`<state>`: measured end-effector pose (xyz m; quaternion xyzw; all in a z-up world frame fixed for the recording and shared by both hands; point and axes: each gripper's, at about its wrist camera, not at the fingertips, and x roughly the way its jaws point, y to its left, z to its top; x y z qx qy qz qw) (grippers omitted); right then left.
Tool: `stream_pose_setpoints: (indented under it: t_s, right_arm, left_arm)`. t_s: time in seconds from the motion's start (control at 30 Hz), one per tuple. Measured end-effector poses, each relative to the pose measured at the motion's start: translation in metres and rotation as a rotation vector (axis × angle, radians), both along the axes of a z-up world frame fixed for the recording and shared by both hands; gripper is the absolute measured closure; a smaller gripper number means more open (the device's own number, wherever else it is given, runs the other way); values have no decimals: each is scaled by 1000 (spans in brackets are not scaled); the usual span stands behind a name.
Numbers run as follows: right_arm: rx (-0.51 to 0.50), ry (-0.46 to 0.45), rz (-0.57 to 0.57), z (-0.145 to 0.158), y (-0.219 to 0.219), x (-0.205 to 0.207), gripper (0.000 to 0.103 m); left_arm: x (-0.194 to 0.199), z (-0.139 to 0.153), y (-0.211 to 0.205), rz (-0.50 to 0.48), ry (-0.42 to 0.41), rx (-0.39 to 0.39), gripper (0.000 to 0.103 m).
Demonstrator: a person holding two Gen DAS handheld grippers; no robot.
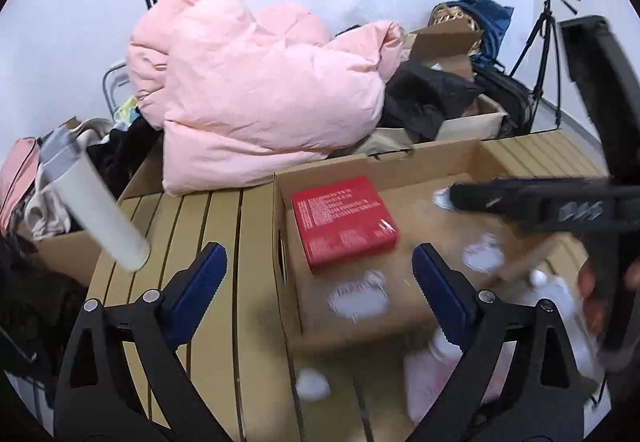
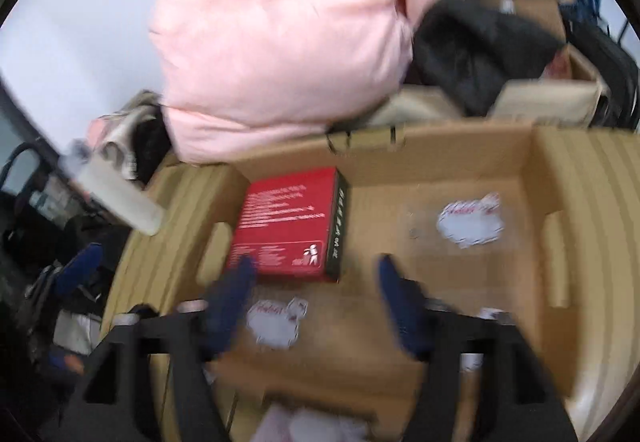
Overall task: Organize objects
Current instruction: 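Grasp the red box with the left tool and place it in the cardboard tray, then withdraw the left tool from the tray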
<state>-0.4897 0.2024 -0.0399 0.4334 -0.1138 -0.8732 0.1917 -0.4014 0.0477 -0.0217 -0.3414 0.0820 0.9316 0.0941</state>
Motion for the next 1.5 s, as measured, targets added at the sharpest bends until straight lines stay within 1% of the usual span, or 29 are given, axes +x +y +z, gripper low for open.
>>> stream_pose_setpoints:
  t_s: [0.07,0.1,0.13,0.2,0.27,0.33,0.4,0.43,0.47,0.5,0.53,0.57,0.63,0.73,0.8,0.83,0.87,0.97,1.0,1.03,1.1,1.13,1.17,1.2,1.27,1.3,1.37,1.43,1.5]
  right_arm:
    - [20,45,13,22,15,29,18]
    - [38,60,11,31,24,43,18]
    - [59,84,6,44,35,62,18]
    - [84,137,-2,64,49,96,18]
    - [86,194,1,83,66,135,18]
    - [30,231,26,97,81,174,18]
    - [-56,280,66,97,90,207,4]
    - [-82,278,80,87,91,220,0]
    - [-59,229,100,75,89,228,0]
    - [11,136,125,58,84,232,0]
    - [72,50,110,35,81,237,0]
    - [81,7,84,20,84,244,0]
    - [19,-84,26,-8,97,258,0]
    - [-8,-171,-77,-33,112,277,0]
    - [-44,-190,-79,-41,113,290,0]
    - [-28,-189,-75,-42,109,299,0]
    - [8,-174,-75,-41,104,306,0]
    - [148,-46,-89,-19,89,340,0]
    - [187,33,-97,-6,85,351,0]
    - [223,173,-112,14,83,367,0]
    - [308,413,-125,35,85,394,0]
    - [331,433,-106,36,85,395,0]
    - [350,393,-73,30,84,389,0]
    - [363,346,-76,24,87,383,0]
    - [336,319,-135,10,95,379,0]
    - [303,318,-141,4,97,378,0]
    - [269,310,-120,-5,97,375,0]
    - [274,274,-91,-15,94,362,0]
    - [296,234,-100,-24,91,346,0]
  left_arm:
    - [25,14,-7,37,12,-1,8]
    - [44,25,-11,82,24,-26,2]
    - [57,31,-14,115,26,-46,0]
    - [86,44,-24,184,26,-86,0]
    - [110,54,-30,215,36,-91,0]
    - [139,70,-38,241,61,-61,0]
    - [171,80,-44,257,144,21,0]
    - [183,78,-45,275,177,62,0]
    - [193,70,-45,296,188,94,0]
    - [202,56,-41,298,143,105,0]
    - [205,45,-37,274,84,90,0]
    - [207,35,-32,242,23,73,0]
    - [223,11,-21,201,-56,50,0]
    - [245,-2,-12,183,-68,30,0]
    - [259,-6,-9,165,-62,11,0]
    - [264,-7,-7,162,-62,2,0]
    - [269,-8,-4,151,-64,-4,0]
    - [273,-3,5,124,-92,-28,0]
    - [275,1,6,115,-89,-34,0]
    - [276,2,6,113,-81,-25,0]
    - [278,0,4,110,-77,3,0]
    - [278,-4,4,103,-83,17,0]
    - [277,-6,3,104,-87,27,0]
    - [275,-9,2,111,-91,40,0]
    - [271,-18,-1,101,-107,78,0]
    - [268,-25,-1,67,-130,99,0]
    - [262,-35,4,34,-171,96,0]
    - [255,-41,10,32,-169,105,0]
    - [242,-46,19,-12,-149,120,1]
